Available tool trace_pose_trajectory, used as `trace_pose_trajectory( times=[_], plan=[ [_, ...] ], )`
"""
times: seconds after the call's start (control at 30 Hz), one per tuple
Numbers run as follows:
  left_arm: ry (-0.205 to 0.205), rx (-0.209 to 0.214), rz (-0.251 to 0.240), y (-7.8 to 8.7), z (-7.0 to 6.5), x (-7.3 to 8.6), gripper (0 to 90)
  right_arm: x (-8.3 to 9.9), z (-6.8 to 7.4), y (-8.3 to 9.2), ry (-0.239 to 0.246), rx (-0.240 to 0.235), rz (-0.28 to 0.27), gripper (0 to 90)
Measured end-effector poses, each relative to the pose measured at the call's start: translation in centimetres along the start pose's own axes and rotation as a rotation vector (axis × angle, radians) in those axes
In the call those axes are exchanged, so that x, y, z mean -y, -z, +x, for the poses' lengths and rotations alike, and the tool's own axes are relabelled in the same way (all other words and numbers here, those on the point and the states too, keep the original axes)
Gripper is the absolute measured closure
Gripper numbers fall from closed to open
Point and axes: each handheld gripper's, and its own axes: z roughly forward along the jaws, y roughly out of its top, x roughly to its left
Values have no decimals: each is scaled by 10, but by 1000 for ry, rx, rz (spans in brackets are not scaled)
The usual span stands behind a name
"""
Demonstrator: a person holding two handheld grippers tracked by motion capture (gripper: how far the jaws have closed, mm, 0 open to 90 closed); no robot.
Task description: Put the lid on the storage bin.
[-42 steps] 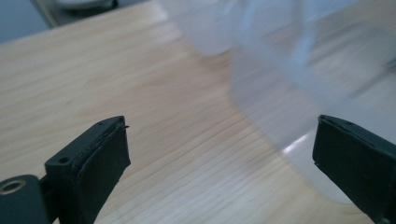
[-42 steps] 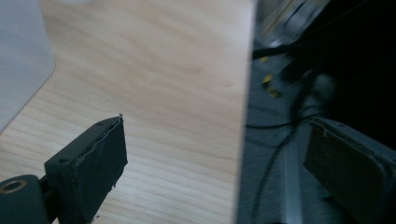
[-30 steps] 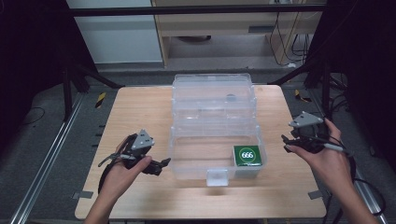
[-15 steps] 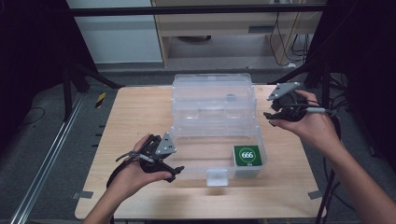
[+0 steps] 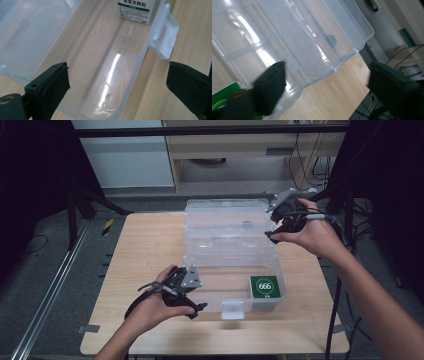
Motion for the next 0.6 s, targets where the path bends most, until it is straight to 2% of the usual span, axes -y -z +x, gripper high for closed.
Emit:
trace_pose_trajectory(
  times=[0.1, 0.13, 0.2, 0.27, 0.33, 0.37, 0.4, 0.47, 0.53, 0.6],
  plan=[
    [5, 3, -9, -2, 0, -2, 30, -4, 0, -1, 6, -7, -14, 82],
    [1, 7, -5, -3, 0, -4, 30, -5, 0, -1, 14, -24, -23, 53],
    [-13, 5, 2, -5, -2, -6, 29, -8, 0, 1, 33, -47, -44, 64],
    [-15, 10, -8, -6, -4, -8, 35, -10, 0, 1, 56, -75, -41, 119],
    [-33, 15, -7, -6, -5, -8, 38, -10, 0, -1, 74, -77, -26, 205],
    [-33, 15, -7, -6, -5, -8, 41, -10, 0, -1, 74, -77, -26, 205],
    [-39, 19, -3, -6, -6, -8, 45, -10, -1, -3, 104, -78, -17, 276],
    [-46, 21, 3, -8, -6, -7, 51, -10, -1, -4, 110, -74, -18, 298],
    [-67, 16, 13, -10, -8, -6, 53, -10, -1, -5, 143, -73, -20, 361],
    [-86, 25, 31, -10, -8, -5, 58, -11, -1, -7, 174, -74, -28, 384]
  ],
)
